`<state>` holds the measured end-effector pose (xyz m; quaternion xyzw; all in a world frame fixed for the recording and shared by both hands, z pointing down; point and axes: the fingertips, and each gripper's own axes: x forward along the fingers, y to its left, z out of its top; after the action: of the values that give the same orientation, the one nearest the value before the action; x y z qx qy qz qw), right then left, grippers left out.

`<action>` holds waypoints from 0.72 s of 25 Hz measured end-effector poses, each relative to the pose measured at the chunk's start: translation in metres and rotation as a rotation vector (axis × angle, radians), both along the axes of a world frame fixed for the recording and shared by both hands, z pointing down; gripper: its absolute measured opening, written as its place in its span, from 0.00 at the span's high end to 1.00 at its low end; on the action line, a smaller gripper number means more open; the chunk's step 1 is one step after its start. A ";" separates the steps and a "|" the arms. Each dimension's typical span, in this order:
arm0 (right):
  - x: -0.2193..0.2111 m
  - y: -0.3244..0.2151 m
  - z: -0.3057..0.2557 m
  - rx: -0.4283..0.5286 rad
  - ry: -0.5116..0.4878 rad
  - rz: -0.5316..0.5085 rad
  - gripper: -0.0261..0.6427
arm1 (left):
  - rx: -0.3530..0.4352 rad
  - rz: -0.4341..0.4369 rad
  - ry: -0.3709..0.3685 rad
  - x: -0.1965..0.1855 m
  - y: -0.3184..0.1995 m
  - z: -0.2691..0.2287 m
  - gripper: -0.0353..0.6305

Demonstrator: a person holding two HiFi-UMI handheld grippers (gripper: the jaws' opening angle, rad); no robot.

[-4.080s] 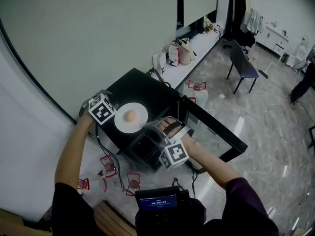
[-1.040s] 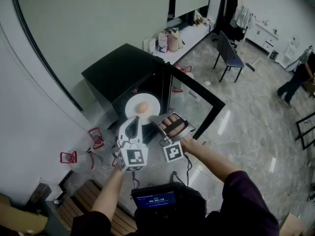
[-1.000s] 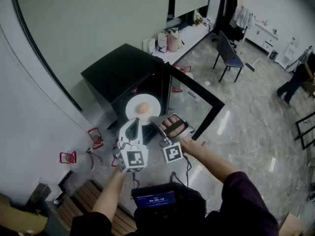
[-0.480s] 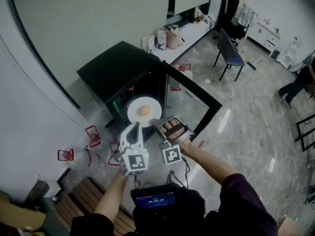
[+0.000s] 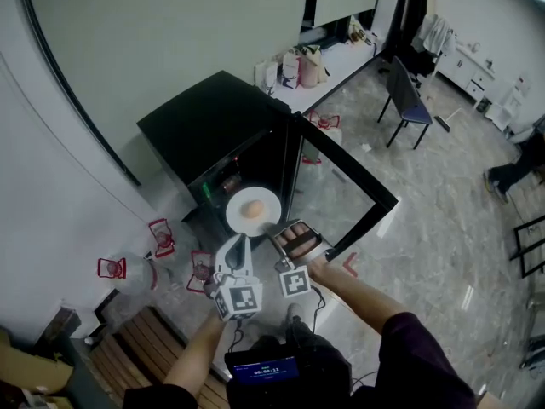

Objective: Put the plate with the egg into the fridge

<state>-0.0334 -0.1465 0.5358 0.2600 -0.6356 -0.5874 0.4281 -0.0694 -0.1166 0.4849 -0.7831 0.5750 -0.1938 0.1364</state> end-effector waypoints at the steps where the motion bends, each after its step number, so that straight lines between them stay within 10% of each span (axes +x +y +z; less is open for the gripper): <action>1: -0.003 -0.007 0.009 -0.008 0.008 -0.009 0.93 | -0.006 -0.019 -0.002 -0.001 -0.005 0.008 0.93; 18: -0.066 -0.186 0.191 -0.051 0.018 -0.182 0.93 | -0.162 -0.291 0.054 -0.035 -0.177 0.213 0.93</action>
<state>-0.0991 -0.3329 0.7272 0.1851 -0.6675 -0.6098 0.3851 -0.1043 -0.2934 0.6981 -0.7048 0.6683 -0.2362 0.0279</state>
